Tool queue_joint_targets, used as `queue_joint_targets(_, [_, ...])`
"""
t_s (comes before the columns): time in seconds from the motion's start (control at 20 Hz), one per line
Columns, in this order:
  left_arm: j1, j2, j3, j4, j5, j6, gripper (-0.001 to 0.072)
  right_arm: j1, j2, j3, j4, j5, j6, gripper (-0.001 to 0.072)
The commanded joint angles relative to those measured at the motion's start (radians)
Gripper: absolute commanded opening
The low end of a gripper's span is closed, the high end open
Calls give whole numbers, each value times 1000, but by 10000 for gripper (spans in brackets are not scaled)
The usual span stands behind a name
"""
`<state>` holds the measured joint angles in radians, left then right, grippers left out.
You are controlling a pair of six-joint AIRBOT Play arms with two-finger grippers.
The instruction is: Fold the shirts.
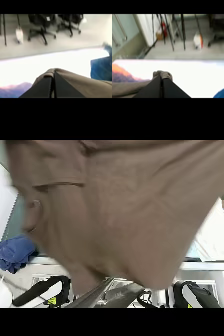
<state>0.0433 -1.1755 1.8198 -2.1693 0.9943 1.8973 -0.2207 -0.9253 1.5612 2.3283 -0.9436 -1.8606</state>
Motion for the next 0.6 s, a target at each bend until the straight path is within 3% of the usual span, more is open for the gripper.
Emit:
queue_joint_targets(0.0, [-94,-243,-127,58,-109,11,19,99,-108,-343,-11,248,-27,18])
queue_joint_targets(0.15, [-90,-465,-167,57,-192,42,20,162,-306,-479,-13,478,-29,18])
queue_joint_targets(0.3, [-67,-658,-108,50,-206,43,20,193,-518,-462,-7,596,-29,18])
queue_joint_targets(0.55, [-71,-827,76,46,-113,13,20,195,-640,-396,-2,583,-28,21])
